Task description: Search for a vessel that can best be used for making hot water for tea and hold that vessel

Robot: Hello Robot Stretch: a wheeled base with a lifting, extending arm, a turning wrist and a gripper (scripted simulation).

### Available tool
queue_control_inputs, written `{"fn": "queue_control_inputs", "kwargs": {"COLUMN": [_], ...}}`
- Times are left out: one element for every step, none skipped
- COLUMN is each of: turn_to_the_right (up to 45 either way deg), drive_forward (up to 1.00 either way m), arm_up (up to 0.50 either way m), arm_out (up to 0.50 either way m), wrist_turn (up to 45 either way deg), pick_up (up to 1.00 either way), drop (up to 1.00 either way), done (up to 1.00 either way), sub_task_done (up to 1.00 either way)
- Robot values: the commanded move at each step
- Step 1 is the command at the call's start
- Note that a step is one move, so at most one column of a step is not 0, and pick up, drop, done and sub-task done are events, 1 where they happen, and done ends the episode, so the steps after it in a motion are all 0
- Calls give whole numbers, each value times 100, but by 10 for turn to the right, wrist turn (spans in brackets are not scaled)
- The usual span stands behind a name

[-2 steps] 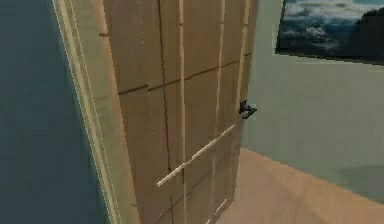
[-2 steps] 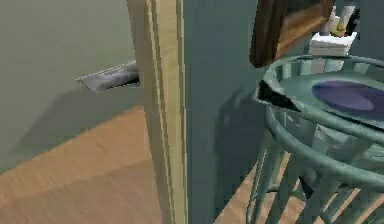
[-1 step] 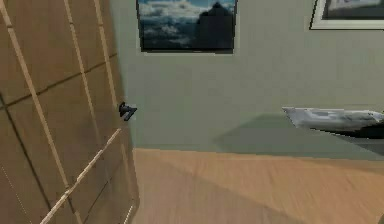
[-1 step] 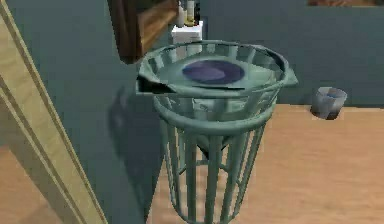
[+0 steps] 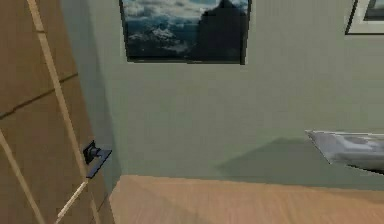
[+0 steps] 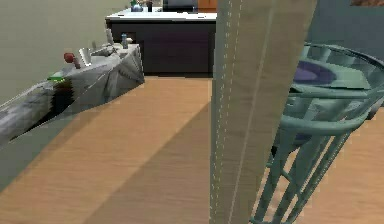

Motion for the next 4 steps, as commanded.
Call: {"fn": "queue_control_inputs", "kwargs": {"turn_to_the_right": [30, 0, 450, 420], "drive_forward": [0, 30, 0, 0], "arm_up": [0, 0, 0, 0], "arm_out": [0, 0, 0, 0], "wrist_turn": [0, 0, 0, 0], "pick_up": [0, 0, 0, 0], "drop": [0, 0, 0, 0], "done": [0, 0, 0, 0], "sub_task_done": [0, 0, 0, 0]}}
